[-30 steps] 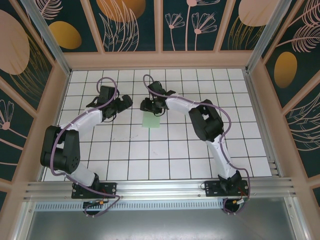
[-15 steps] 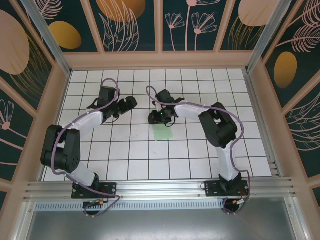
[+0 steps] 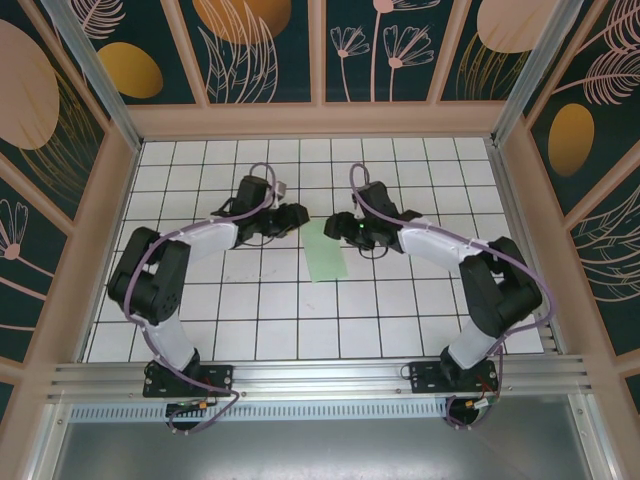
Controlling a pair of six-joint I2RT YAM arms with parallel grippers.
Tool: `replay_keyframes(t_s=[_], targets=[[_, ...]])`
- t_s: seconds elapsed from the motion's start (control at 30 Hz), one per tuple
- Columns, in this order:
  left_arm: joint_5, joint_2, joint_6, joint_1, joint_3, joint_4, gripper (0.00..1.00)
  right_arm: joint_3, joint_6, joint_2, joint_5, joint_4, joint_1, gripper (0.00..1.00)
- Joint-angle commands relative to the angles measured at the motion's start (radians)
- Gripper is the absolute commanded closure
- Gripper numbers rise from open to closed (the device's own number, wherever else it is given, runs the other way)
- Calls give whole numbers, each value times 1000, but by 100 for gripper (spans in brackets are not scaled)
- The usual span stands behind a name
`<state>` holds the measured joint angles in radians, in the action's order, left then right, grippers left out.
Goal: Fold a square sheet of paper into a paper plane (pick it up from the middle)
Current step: Third fold the triangle at the center of the table.
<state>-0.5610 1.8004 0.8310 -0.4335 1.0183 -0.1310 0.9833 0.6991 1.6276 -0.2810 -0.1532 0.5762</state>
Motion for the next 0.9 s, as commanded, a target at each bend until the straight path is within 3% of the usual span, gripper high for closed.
replay_keyframes(t_s=[0.0, 0.4, 0.87], targets=[[-39, 55, 20, -27, 50, -35, 61, -77, 115, -57, 45, 0, -1, 35], [71, 216, -33, -35, 168, 86, 65, -113, 172, -62, 53, 14, 5, 36], [192, 277, -58, -12, 192, 146, 65, -81, 177, -17, 34, -8, 11, 39]])
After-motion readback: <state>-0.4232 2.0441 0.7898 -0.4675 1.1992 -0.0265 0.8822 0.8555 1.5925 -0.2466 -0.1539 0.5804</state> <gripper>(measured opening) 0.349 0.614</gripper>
